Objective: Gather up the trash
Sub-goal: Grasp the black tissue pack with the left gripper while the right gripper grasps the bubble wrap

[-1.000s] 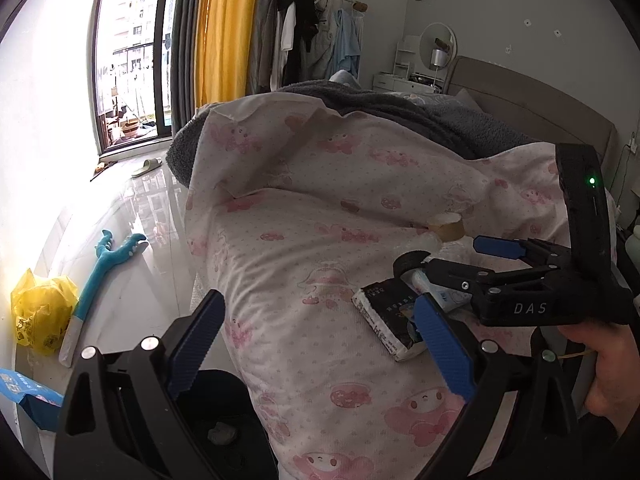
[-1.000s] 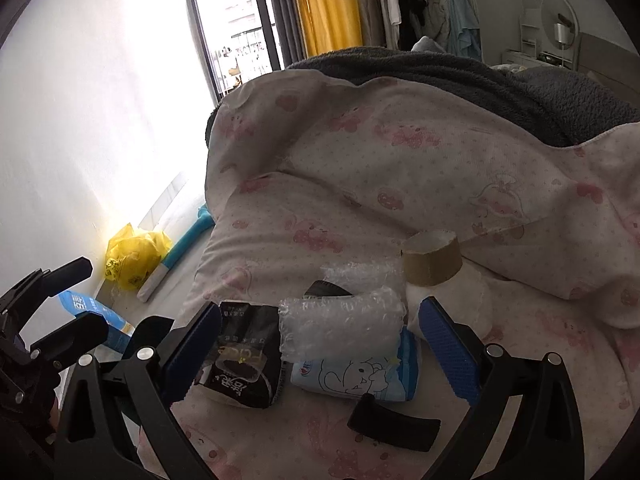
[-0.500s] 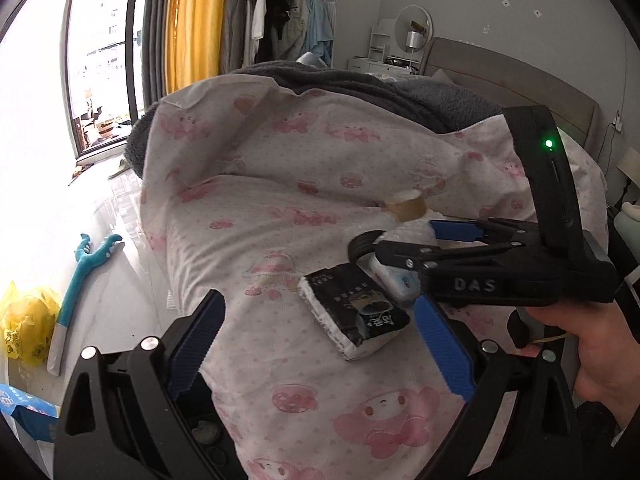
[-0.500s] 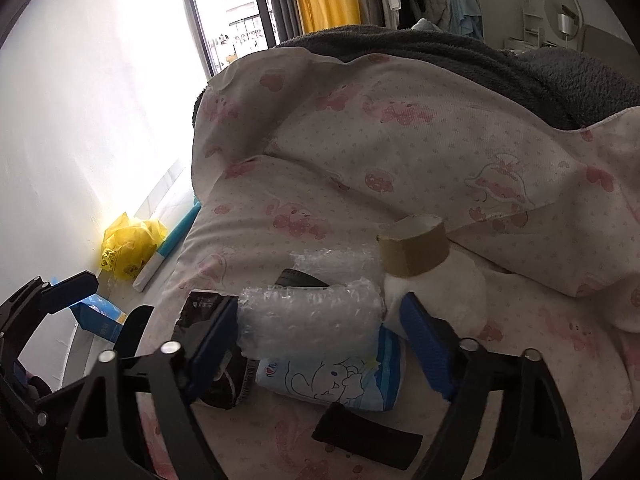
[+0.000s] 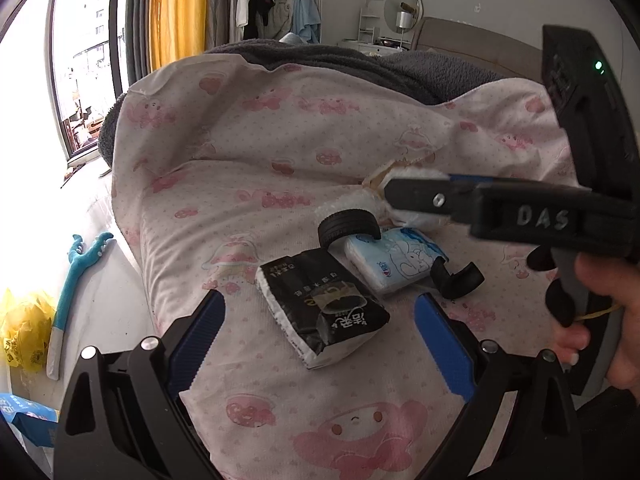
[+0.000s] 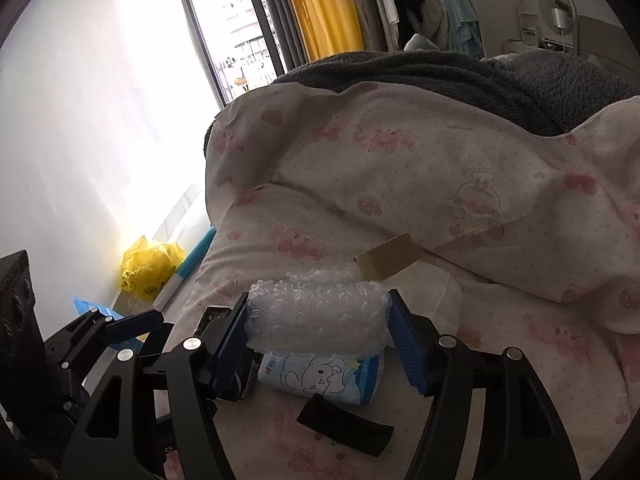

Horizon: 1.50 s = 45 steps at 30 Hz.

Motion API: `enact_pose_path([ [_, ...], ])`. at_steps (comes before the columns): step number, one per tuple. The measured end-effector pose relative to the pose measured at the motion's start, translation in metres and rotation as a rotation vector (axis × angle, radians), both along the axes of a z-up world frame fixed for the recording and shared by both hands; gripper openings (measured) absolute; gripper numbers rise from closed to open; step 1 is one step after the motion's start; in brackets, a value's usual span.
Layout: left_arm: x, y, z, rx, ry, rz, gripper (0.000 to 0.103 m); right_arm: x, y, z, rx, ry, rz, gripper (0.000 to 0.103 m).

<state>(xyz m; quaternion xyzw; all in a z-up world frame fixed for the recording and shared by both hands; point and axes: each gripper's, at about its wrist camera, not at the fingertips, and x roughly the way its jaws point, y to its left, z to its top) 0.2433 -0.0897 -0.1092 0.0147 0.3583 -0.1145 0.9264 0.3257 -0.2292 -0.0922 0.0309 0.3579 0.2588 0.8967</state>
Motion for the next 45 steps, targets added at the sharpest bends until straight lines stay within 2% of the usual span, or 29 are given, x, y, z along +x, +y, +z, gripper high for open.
enact_pose_path([
  [6, 0.009, -0.008, -0.012, 0.011, 0.045, 0.023, 0.097, -0.001, -0.019, 0.004, 0.031, -0.002, -0.026, 0.067],
  [12, 0.015, -0.009, -0.019, 0.008, 0.055, 0.051, 0.095, -0.004, -0.031, 0.006, 0.037, -0.007, -0.036, 0.067],
  [14, 0.016, -0.011, -0.020, 0.014, 0.057, 0.042, 0.086, -0.004, -0.034, 0.006, 0.038, -0.009, -0.038, 0.067],
  [18, 0.018, -0.016, -0.025, 0.050, 0.059, 0.029, 0.082, -0.004, -0.039, 0.005, 0.037, -0.006, -0.044, 0.067],
  [24, 0.019, -0.011, -0.025, 0.039, 0.065, 0.027, 0.068, -0.003, -0.039, 0.005, 0.034, -0.006, -0.043, 0.067],
  [35, 0.007, 0.016, -0.015, -0.002, 0.049, 0.031, 0.066, -0.003, -0.014, 0.013, 0.034, -0.007, -0.021, 0.067],
  [40, 0.000, 0.036, -0.007, -0.023, 0.021, 0.054, 0.065, -0.005, 0.010, 0.017, 0.034, -0.014, 0.012, 0.067],
  [45, -0.003, 0.051, -0.010, -0.040, 0.031, 0.055, 0.062, -0.004, 0.036, 0.018, 0.034, -0.014, 0.046, 0.067],
])
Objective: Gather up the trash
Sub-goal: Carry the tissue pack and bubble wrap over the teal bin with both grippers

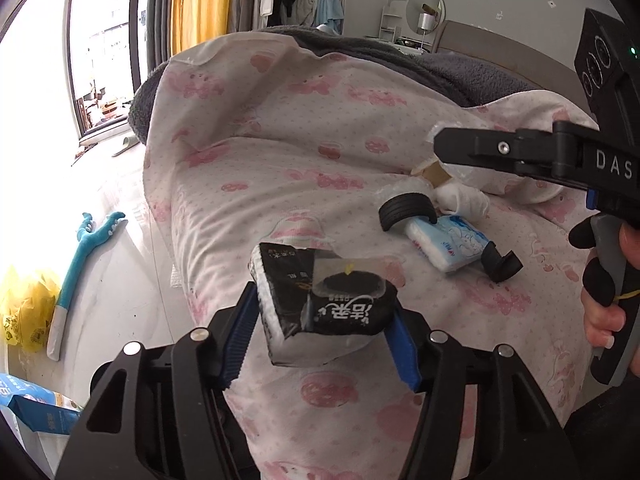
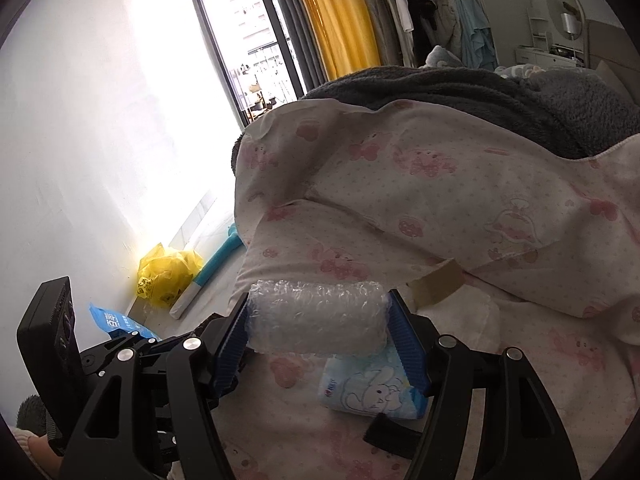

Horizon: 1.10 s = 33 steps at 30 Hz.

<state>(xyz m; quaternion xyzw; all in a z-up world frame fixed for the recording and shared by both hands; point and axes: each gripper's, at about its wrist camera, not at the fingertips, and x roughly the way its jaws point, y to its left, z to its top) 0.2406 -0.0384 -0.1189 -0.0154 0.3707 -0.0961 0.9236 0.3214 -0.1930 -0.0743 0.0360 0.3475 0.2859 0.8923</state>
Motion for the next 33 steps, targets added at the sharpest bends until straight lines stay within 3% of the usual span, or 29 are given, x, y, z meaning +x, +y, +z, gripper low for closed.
enact_pose_path([
  [14, -0.017, 0.060, 0.007, -0.033, -0.009, 0.090, 0.061, -0.006, 0.068, 0.000, -0.015, 0.000, 0.087, 0.067],
  [26, -0.028, 0.123, -0.035, -0.010, 0.165, 0.196, 0.061, -0.020, 0.138, -0.008, -0.050, 0.009, 0.197, 0.067],
  [33, -0.038, 0.161, -0.062, -0.042, 0.275, 0.263, 0.061, -0.028, 0.175, -0.016, -0.070, 0.022, 0.257, 0.067],
])
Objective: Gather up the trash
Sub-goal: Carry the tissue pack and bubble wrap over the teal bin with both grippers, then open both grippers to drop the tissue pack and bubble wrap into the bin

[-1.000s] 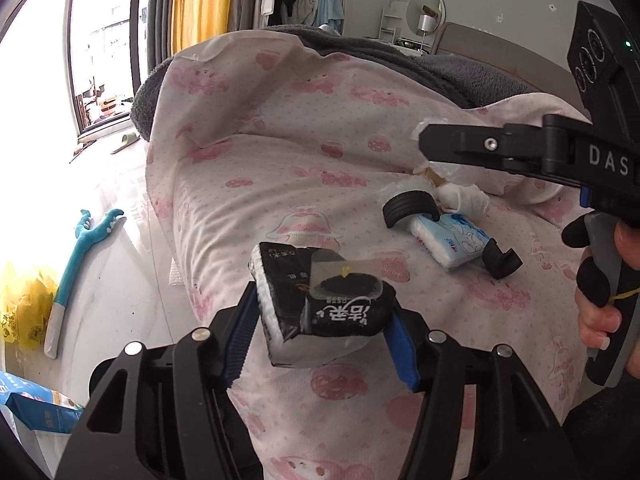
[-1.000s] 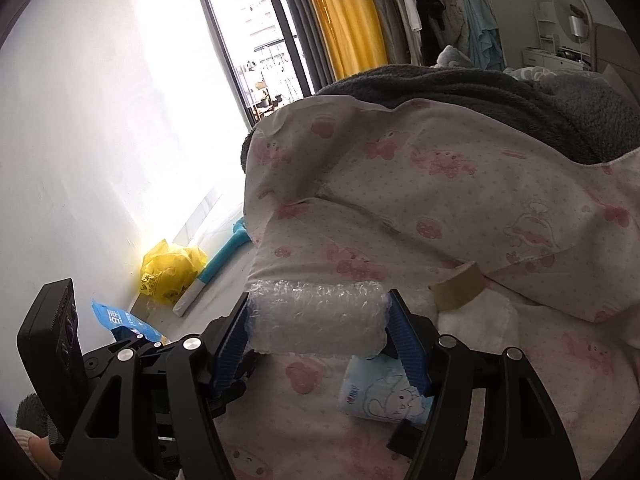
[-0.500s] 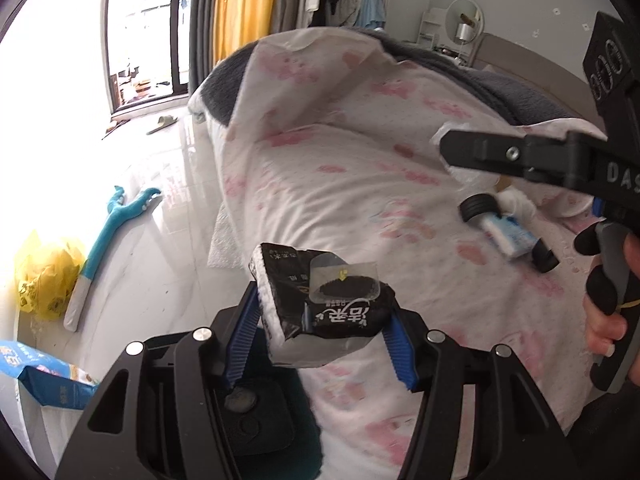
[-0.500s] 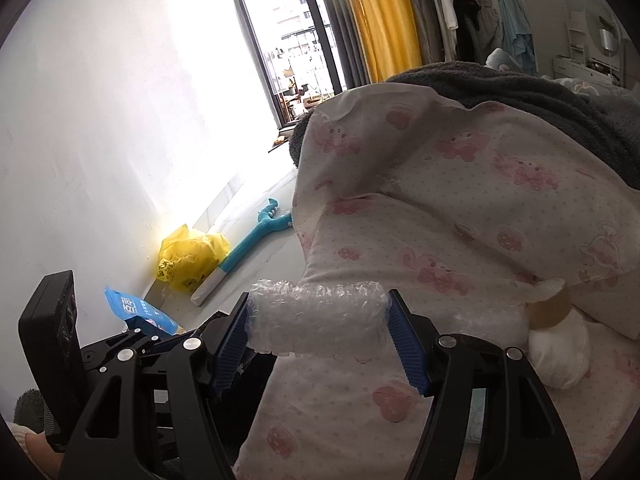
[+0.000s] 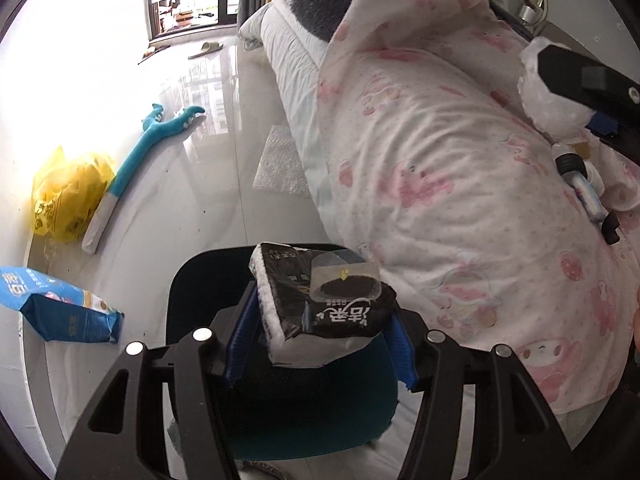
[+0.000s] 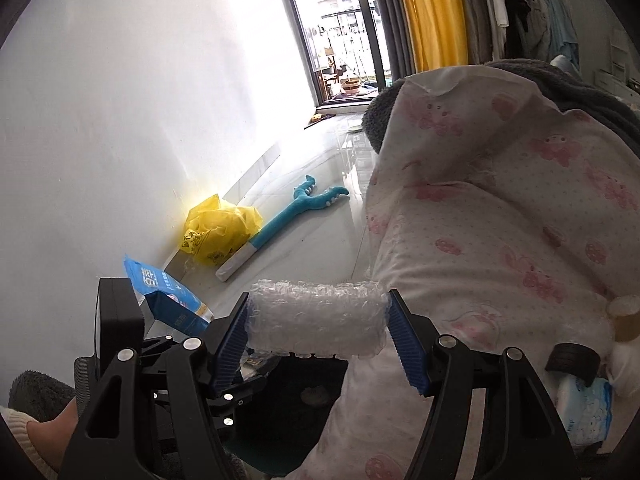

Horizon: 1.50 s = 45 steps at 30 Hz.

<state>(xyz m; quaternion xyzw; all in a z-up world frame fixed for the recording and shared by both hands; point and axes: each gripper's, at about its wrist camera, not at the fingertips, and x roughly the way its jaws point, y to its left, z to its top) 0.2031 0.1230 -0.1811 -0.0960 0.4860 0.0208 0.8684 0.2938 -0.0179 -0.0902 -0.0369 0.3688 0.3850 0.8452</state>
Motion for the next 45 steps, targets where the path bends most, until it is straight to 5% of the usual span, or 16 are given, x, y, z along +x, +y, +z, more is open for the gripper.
enact_pose_path([
  [15, -0.019, 0.045, -0.045, -0.077, 0.202, 0.056, 0.063, -0.012, 0.056, -0.030, -0.092, 0.046, 0.081, 0.067],
  [22, -0.031, 0.065, -0.053, -0.107, 0.252, 0.086, 0.074, -0.012, 0.078, -0.052, -0.148, 0.095, 0.092, 0.067],
  [30, -0.045, 0.086, -0.041, -0.108, 0.201, 0.118, 0.079, -0.017, 0.104, -0.076, -0.211, 0.141, 0.111, 0.067],
  [45, -0.073, 0.112, 0.013, -0.051, -0.046, 0.154, 0.082, -0.018, 0.139, -0.128, -0.319, 0.255, 0.102, 0.068],
])
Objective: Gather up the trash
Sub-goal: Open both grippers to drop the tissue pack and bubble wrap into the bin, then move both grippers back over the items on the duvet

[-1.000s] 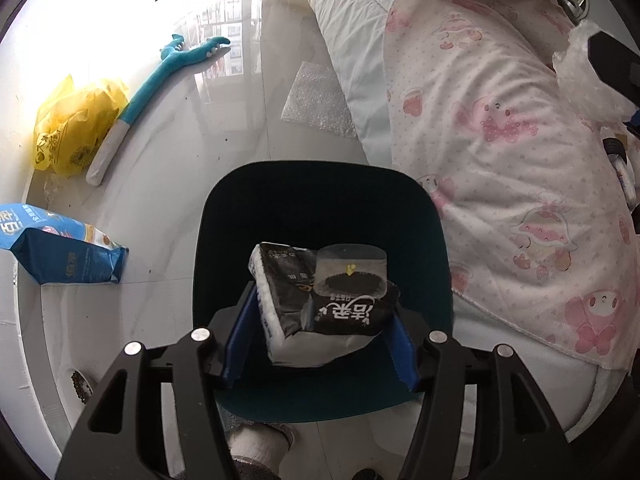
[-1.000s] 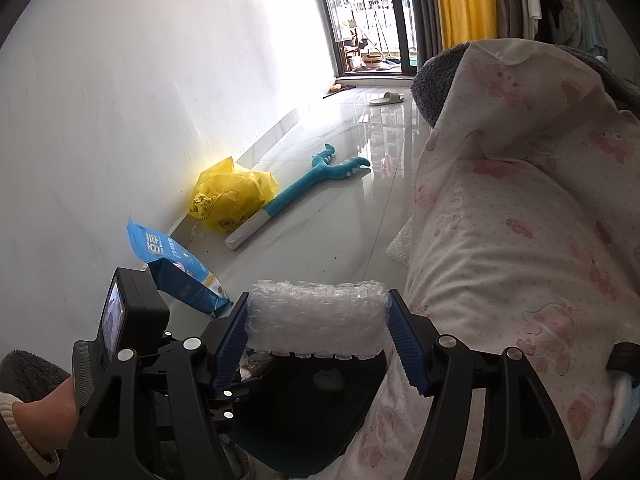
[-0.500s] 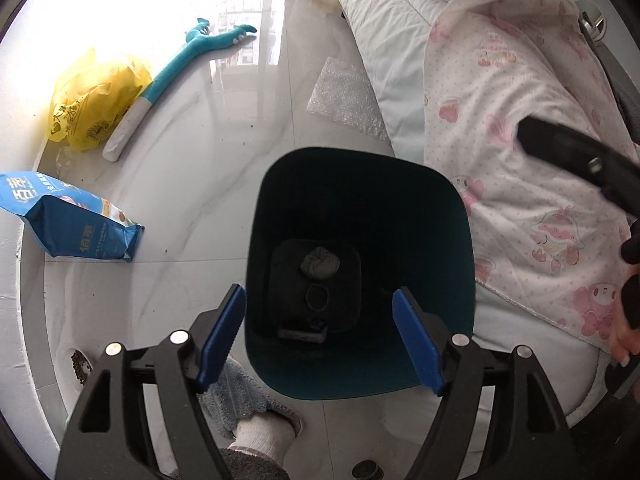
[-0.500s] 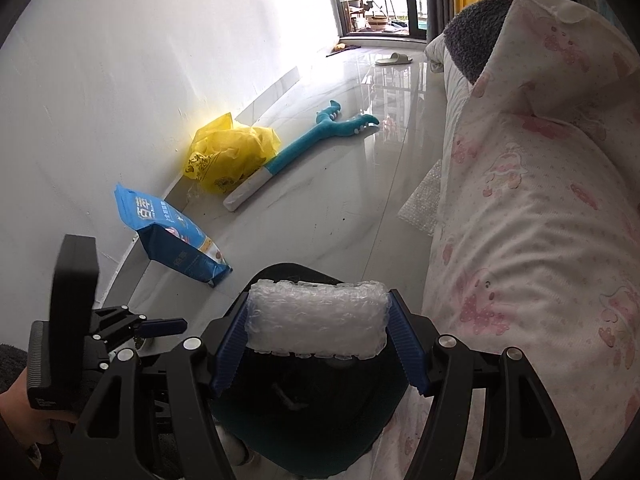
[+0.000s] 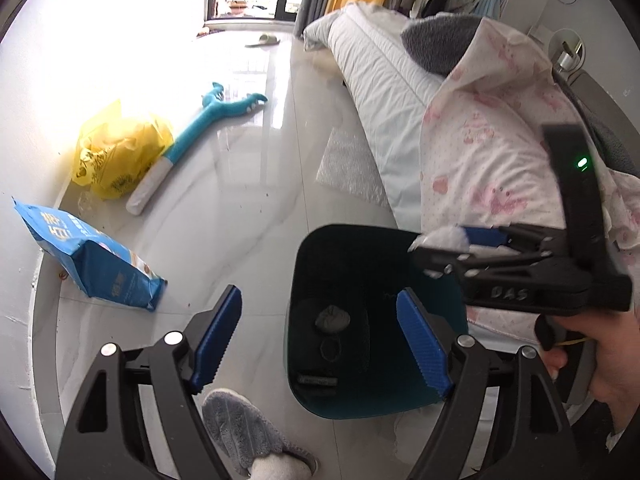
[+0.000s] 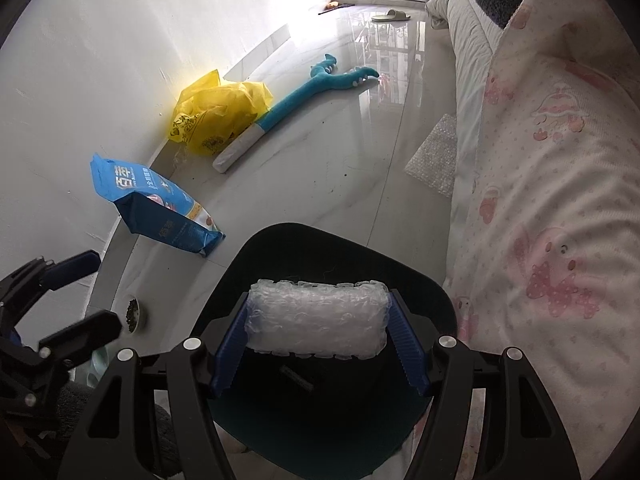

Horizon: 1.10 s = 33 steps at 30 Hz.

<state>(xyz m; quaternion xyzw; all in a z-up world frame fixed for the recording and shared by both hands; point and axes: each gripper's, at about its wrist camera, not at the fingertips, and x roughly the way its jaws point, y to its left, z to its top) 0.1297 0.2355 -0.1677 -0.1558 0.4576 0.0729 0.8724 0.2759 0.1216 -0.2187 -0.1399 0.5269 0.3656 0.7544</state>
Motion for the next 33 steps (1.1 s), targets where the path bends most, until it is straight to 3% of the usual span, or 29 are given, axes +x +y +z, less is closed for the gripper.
enact_pose_path([
  [7, -0.013, 0.003, 0.025, 0.073, -0.117, -0.006, 0.082, -0.005, 0.014, -0.018, -0.046, 0.019, 0.015, 0.068],
  [12, -0.022, 0.008, 0.037, 0.074, -0.166, -0.003, 0.082, -0.008, 0.021, -0.030, -0.072, 0.038, 0.018, 0.069],
  [14, -0.024, 0.009, 0.043, 0.075, -0.186, 0.003, 0.082, -0.008, 0.021, -0.034, -0.082, 0.044, 0.018, 0.079],
  [16, -0.026, 0.010, 0.050, 0.074, -0.206, 0.007, 0.082, -0.009, 0.021, -0.036, -0.088, 0.040, 0.014, 0.081],
  [33, -0.023, -0.011, 0.094, 0.091, -0.332, -0.006, 0.082, -0.010, -0.001, 0.022, 0.062, -0.066, 0.011, 0.084],
])
